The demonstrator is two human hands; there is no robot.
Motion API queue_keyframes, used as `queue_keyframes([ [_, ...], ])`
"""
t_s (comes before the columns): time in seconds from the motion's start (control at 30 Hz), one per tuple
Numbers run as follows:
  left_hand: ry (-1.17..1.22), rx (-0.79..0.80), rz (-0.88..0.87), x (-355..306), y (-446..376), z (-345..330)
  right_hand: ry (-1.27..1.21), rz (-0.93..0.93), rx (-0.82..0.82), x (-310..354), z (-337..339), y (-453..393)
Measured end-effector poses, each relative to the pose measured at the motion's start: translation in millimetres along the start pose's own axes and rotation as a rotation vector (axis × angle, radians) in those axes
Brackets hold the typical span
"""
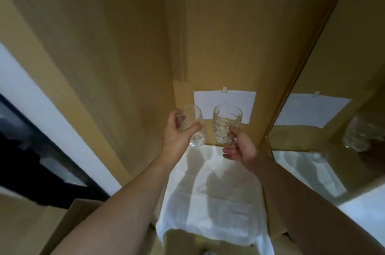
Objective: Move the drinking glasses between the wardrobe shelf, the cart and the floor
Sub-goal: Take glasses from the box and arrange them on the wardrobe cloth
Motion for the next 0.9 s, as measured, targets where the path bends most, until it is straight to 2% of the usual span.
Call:
queue_keyframes([
  [0.23,0.062,-0.013,-0.181,-104,78,34,0.061,0.196,-0.007,17,-5,118],
  [0.33,0.082,0.03,-0.266,-136,114,44,0.036,0.257,-0.005,13,-5,165],
  [0.47,0.122,0.063,-0.29,-152,155,43,0.024,0.276,-0.001,3,0,215],
  [0.63,0.157,0.022,-0.283,-162,194,38,0.032,0.323,-0.033,-10,14,262],
  [0.9,0.149,0.079,-0.328,-179,238,0,0.093,0.332,-0.058,-23,55,316],
])
Point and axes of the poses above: each hand's wrist, its own y-axis away from the middle knuckle, its own z-axis out of the back of the hand, x = y × z, the point moved 4 cm from there along -y, towards the middle knuckle, and after that the axes turned 4 degrees about x, right-handed, at the moved point
